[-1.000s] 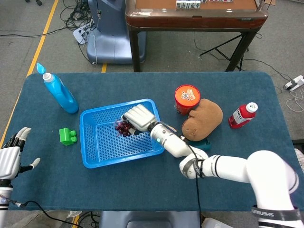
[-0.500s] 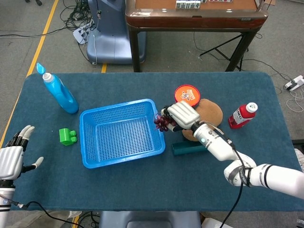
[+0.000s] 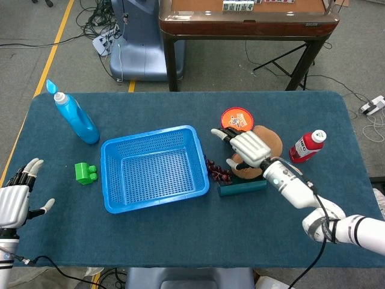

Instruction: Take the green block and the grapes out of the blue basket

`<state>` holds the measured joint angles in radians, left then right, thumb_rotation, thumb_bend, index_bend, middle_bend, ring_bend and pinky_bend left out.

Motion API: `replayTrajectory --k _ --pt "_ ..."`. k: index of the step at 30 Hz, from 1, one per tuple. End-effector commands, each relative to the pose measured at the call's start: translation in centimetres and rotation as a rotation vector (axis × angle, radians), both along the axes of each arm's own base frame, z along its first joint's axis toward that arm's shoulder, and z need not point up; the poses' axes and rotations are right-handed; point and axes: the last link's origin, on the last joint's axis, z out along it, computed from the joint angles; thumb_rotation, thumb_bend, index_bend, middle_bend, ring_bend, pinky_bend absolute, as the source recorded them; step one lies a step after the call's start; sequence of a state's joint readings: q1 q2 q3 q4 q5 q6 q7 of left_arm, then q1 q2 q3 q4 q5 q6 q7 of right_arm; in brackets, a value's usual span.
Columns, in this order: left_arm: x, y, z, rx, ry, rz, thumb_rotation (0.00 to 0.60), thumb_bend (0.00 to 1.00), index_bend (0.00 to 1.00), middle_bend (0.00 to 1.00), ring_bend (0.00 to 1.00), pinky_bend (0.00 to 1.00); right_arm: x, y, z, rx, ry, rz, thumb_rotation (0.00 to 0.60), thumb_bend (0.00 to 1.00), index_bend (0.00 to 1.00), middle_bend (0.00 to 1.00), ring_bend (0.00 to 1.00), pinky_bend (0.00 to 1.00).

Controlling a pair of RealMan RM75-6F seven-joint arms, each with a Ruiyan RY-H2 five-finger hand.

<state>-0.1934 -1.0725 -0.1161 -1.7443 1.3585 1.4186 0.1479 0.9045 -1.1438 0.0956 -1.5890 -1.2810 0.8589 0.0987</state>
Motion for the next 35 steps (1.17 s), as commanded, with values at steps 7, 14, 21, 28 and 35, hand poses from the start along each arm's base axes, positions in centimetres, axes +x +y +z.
replayTrajectory --k 7,14,21,28,35 --pt "-0.1 0.0 0.2 0.007 0.021 -0.003 0.6 0.24 0.02 0.06 0.1 0.22 -7.7 9.5 5.9 -0.271 0.086 -0.081 0.6 0.33 0.16 0.24 0.2 0.36" --pt "-0.1 -0.8 0.0 0.018 0.028 0.004 0.6 0.24 0.02 0.06 0.1 0.22 -13.4 15.6 7.8 -0.447 0.064 -0.214 0.6 0.33 0.18 0.26 0.2 0.37" --pt "0.2 -2.2 -0.5 0.015 0.04 0.004 0.6 0.24 0.02 0.06 0.1 0.22 -17.4 20.5 8.1 -0.575 0.04 -0.349 0.6 0.33 0.18 0.26 0.2 0.37" --pt "0.5 -3.1 -0.7 0.023 0.042 -0.012 0.6 0.24 0.02 0.06 0.1 0.22 -19.2 22.6 8.4 -0.601 0.009 -0.427 0.6 0.33 0.18 0.26 0.2 0.37" --pt "0.2 -3.2 -1.0 0.027 0.062 -0.005 0.6 0.24 0.02 0.06 0.1 0.21 -18.3 22.6 9.4 -0.587 -0.008 -0.408 0.6 0.33 0.18 0.26 0.2 0.37"
